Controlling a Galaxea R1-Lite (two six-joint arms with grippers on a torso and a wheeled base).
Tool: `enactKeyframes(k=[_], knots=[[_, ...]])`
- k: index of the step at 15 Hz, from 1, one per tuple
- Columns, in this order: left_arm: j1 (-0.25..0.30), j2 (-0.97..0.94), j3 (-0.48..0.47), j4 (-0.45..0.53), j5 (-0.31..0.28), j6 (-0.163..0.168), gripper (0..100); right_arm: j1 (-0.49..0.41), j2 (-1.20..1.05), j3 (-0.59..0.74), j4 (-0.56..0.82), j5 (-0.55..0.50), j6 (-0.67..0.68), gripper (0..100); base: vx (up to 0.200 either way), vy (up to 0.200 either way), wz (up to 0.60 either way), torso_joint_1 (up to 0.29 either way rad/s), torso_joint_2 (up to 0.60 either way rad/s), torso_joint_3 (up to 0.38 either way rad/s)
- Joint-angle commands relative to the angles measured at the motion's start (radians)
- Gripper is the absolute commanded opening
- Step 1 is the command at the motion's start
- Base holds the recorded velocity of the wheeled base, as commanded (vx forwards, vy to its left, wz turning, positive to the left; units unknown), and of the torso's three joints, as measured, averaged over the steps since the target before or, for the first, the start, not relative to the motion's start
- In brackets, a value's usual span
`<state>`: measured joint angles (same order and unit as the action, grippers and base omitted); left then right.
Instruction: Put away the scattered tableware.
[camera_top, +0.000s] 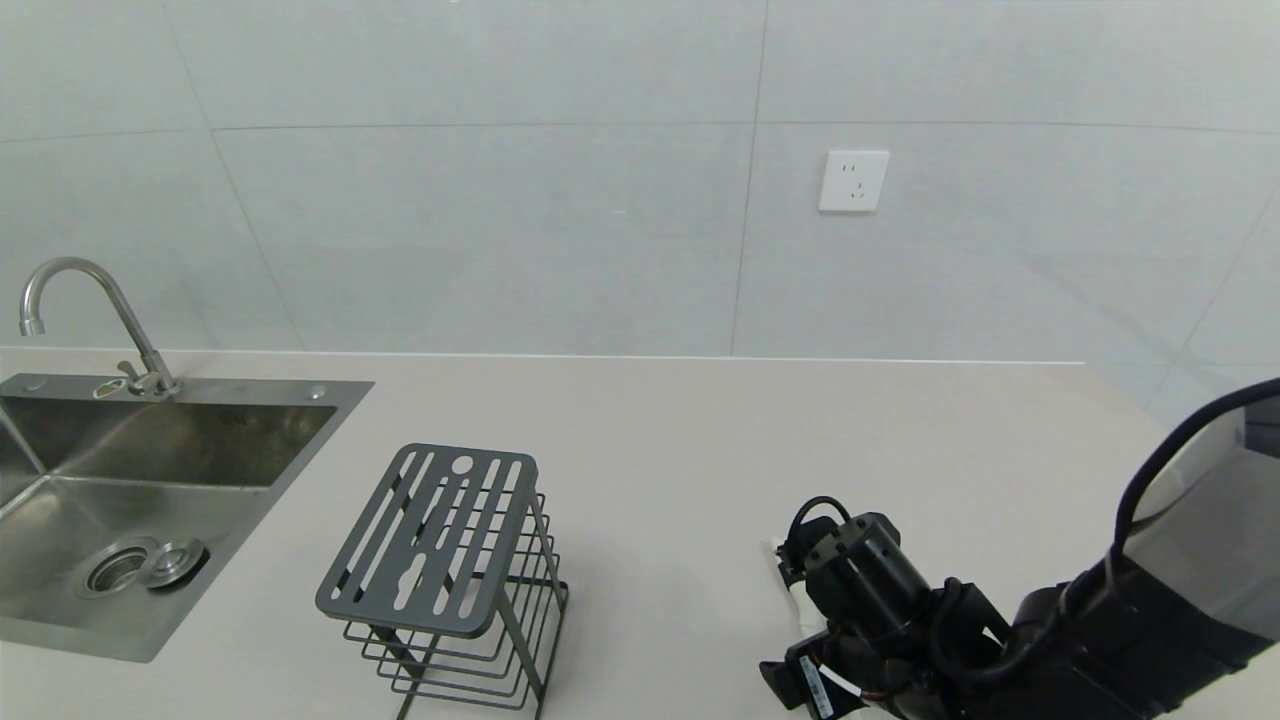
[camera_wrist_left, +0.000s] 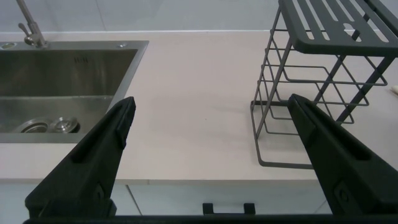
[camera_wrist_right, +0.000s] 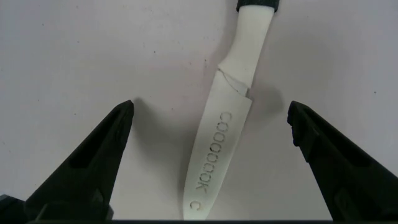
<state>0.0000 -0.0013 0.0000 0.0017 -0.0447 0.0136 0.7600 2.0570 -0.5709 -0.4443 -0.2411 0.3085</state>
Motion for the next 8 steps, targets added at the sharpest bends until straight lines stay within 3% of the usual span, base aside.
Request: enactKeyframes(k=[1,8], knots=[[0.000,0.001,0.000,0.000,0.000,0.000,100,-0.010,0.002,-0.020,-0.001,0.000,-0.002,100,0.000,0.000,0.00,0.000,0.00,0.000],[0.000,0.001,0.000,0.000,0.000,0.000,100,-0.022,0.002,-0.024,-0.001,-0.026,-0.003,100,0.000,0.000,0.00,0.000,0.00,0.000]])
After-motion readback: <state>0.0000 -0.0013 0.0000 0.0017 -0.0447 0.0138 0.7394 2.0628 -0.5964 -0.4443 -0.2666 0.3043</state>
